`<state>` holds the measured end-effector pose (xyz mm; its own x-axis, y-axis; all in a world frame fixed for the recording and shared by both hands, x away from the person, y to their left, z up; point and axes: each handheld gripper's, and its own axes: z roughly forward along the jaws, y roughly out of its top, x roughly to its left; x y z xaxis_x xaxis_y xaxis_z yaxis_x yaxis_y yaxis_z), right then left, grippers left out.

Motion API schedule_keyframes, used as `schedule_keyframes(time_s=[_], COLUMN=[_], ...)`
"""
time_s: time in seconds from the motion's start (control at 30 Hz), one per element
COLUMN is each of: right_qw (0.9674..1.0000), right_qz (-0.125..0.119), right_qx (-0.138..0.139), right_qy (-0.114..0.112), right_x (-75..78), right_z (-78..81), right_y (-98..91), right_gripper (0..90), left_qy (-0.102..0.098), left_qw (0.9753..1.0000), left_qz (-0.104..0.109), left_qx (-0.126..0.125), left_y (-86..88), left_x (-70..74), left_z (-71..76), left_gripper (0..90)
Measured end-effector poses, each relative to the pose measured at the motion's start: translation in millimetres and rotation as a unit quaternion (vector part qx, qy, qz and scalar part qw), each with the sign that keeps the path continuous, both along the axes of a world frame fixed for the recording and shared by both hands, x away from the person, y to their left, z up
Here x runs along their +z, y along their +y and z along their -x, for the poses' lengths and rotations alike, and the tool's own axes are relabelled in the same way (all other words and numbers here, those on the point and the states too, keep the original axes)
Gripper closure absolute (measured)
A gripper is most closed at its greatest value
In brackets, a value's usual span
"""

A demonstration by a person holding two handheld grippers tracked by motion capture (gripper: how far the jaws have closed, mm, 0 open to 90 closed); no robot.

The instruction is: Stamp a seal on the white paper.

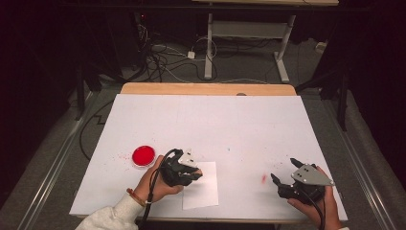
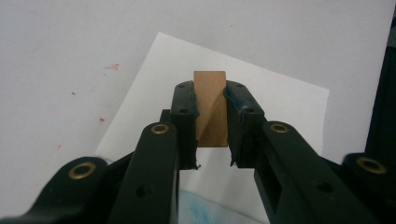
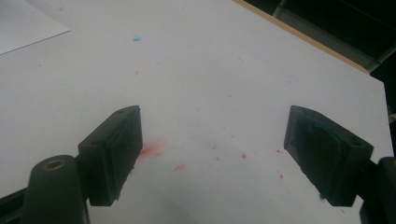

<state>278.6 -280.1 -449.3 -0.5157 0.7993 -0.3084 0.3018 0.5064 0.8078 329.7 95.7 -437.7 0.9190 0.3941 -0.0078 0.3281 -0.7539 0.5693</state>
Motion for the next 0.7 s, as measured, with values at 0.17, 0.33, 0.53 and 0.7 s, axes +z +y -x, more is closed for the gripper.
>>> schedule_keyframes(time_s=[0.17, 0.33, 0.53, 0.7], right_qw=[1.0, 1.0, 1.0, 1.0], right_qz=[0.001, 0.001, 0.001, 0.002], right_qx=[0.0, 0.001, 0.0, -0.001], right_qy=[0.001, 0.003, 0.002, 0.0], right_x=[-0.4, -0.6, -0.6, -0.3], right_z=[-0.2, -0.2, -0.1, 0.1], right_y=[0.0, 0.2, 0.1, 0.2], right_gripper=[19.8, 19.8, 19.8, 19.8], left_qy=[0.008, 0.014, 0.018, 0.024], left_qw=[0.9999, 0.9997, 0.9993, 0.9994], left_qz=[-0.009, -0.019, -0.03, -0.023], left_qx=[-0.006, -0.009, -0.012, -0.007], left_y=[-5.1, -8.3, -10.9, -9.9], left_x=[-8.2, -15.0, -21.8, -23.1], left_z=[-0.4, -1.5, -2.4, -3.4], left_gripper=[73.8, 73.8, 73.8, 73.9])
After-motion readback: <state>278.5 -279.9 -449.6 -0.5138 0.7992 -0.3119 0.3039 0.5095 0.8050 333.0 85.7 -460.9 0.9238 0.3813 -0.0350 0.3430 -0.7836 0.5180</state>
